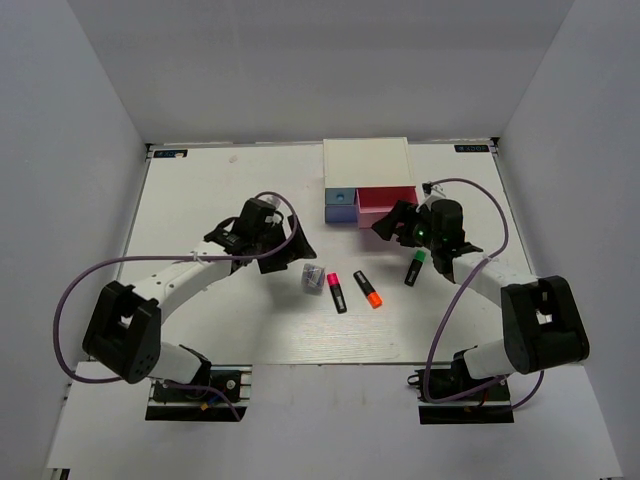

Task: Sort the stationery into containers
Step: Open the drawer in the storage box, then pick up the stationery from the center of the board, then place the stationery in the drawer, then close the drawer in the storage box.

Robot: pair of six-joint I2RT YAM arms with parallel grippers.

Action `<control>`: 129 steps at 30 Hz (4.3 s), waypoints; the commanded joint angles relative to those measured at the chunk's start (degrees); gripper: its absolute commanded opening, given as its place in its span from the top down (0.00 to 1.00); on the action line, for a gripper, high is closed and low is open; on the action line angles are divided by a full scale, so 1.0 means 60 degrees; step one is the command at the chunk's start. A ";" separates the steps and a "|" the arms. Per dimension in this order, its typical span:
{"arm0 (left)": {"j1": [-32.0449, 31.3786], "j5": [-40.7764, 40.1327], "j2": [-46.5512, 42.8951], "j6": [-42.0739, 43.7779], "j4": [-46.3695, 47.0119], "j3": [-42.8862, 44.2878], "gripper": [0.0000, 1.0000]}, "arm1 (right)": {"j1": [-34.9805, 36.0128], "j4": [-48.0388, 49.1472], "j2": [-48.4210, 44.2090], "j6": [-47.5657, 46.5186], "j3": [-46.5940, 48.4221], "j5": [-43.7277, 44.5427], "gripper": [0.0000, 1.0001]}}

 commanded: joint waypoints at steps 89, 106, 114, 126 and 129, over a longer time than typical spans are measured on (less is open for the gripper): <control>-0.2893 -0.4107 0.6639 0.1796 -0.3436 1.2458 0.21 | -0.0047 -0.0122 -0.4684 -0.3534 -0.3174 -0.1705 0.24; -0.2775 -0.4691 0.0563 0.0919 -0.0622 0.4924 0.78 | -0.0047 0.0509 -0.1418 -0.6505 -0.0687 -0.2439 1.00; -0.2877 -0.5000 -0.1973 -0.1306 -0.0915 0.1503 0.20 | -0.0047 0.0260 0.0279 -0.8090 0.0809 -0.1516 1.00; -0.2878 -0.4869 -0.2341 -0.1719 -0.1135 0.0578 0.15 | -0.0047 0.0743 0.1336 -0.8178 0.1820 -0.1018 1.00; -0.2878 -0.4679 -0.1947 -0.1719 -0.1032 0.0665 0.15 | -0.0033 0.0816 0.1570 -0.8178 0.2113 -0.0989 1.00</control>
